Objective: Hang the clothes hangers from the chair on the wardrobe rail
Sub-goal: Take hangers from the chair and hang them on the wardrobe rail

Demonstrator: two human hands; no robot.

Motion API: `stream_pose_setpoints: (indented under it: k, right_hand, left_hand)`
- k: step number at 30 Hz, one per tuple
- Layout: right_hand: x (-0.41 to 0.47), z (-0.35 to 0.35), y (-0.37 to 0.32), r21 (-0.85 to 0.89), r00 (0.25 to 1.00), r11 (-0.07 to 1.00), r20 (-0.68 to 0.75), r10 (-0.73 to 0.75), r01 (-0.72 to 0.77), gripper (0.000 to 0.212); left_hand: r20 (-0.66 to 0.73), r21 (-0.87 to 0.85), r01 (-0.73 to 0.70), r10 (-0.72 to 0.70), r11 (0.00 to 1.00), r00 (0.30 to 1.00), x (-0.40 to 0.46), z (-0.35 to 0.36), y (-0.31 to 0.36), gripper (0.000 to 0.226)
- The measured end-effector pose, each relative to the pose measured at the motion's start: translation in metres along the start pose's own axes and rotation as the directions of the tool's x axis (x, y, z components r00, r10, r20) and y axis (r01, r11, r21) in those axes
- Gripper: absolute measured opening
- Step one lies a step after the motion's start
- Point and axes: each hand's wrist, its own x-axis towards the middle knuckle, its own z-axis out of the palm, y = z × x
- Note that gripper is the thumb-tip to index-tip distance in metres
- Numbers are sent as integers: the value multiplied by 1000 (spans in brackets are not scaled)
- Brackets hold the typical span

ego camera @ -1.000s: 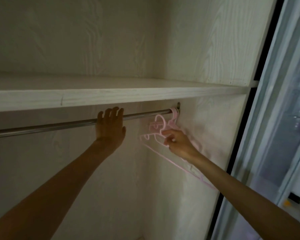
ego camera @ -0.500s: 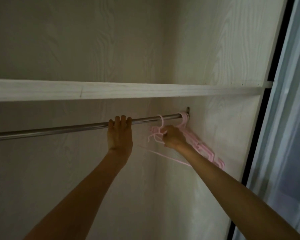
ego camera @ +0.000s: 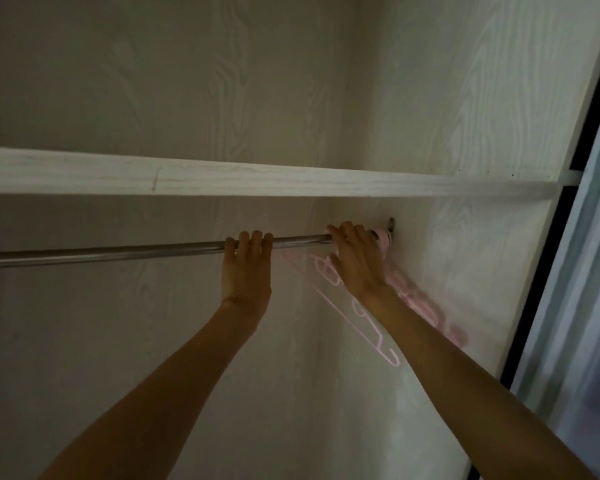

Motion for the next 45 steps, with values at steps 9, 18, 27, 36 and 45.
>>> stream_pose_setpoints:
  k: [9,18,27,36,45]
  right_hand:
    - [-4,7,58,-146,995,986,46,94,-86,57]
    - [-8,-1,62,-148,986,987,141,87,-66,67]
    - [-95,-65,37,54,999,998,-16,-31,32,27]
    - [-276,-109,20,98,968,986,224,113,-138,25]
    - [-473,-156,84,-112,640,858,620,455,-502,34]
  left_hand:
    - [39,35,36,-37,999,999,-1,0,5,74]
    - [130,109,53,-67,993,989,-2,-6,8,84]
    - [-12,-208,-46,44,977,999,-52,-13,25,76]
    - [245,-627,-5,203,779,948,-177,-8,89,32]
    - [486,-738,55,472,673,736,-305,9,209,27]
